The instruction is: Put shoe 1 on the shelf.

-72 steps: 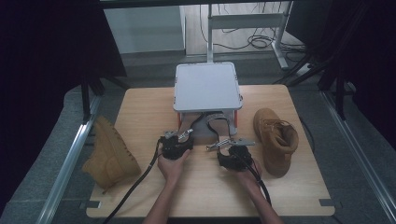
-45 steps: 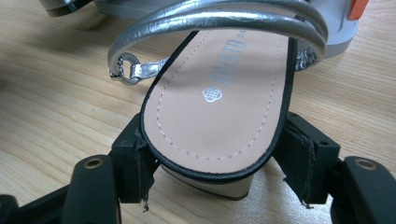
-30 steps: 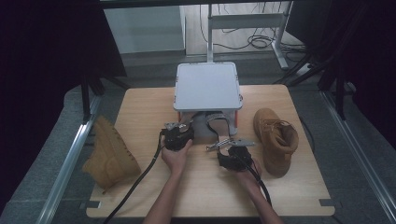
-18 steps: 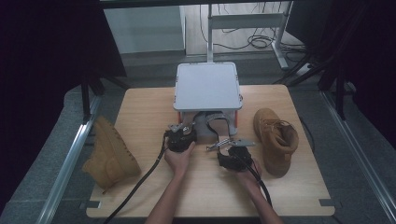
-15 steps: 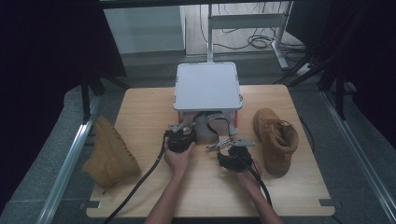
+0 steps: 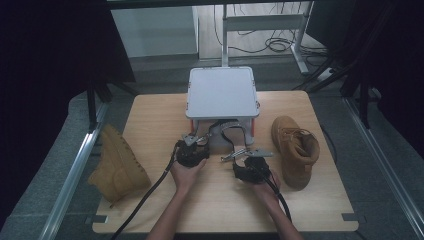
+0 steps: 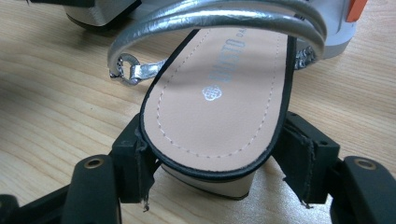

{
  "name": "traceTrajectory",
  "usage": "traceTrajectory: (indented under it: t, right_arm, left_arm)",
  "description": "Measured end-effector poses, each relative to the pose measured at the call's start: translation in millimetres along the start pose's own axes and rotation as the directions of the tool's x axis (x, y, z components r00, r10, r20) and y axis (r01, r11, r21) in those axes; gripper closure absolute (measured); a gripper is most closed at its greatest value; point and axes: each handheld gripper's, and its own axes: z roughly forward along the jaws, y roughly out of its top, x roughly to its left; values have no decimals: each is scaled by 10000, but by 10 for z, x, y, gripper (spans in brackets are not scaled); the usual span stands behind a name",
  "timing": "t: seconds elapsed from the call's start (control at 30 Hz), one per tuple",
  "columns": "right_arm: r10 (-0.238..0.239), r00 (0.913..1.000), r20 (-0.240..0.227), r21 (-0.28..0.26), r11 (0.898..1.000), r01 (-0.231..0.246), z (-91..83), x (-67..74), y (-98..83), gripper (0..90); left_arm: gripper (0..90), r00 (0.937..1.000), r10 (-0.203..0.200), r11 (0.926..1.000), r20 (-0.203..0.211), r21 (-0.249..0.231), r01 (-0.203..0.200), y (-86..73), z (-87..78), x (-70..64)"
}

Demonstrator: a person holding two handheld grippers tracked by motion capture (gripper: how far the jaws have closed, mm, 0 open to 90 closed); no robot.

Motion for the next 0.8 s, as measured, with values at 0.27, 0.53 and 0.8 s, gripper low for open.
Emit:
traceTrajectory:
  t: [0.27, 0.53, 0.8]
  right_arm:
    - [2, 10000, 2, 3, 10000, -2, 0, 0, 0, 351]
    - [7, 10000, 8, 4, 10000, -7, 0, 0, 0, 351]
    - [6, 10000, 17, -3, 10000, -6, 0, 1, -1, 351]
  left_arm:
    - [426, 9983, -574, 9981, -117, -236, 571, -9, 46, -68]
    - [427, 9921, -1226, 9911, -253, -546, 1211, 39, 140, -80]
    - [427, 9891, -1339, 9897, -621, -595, 1302, 101, 231, -130]
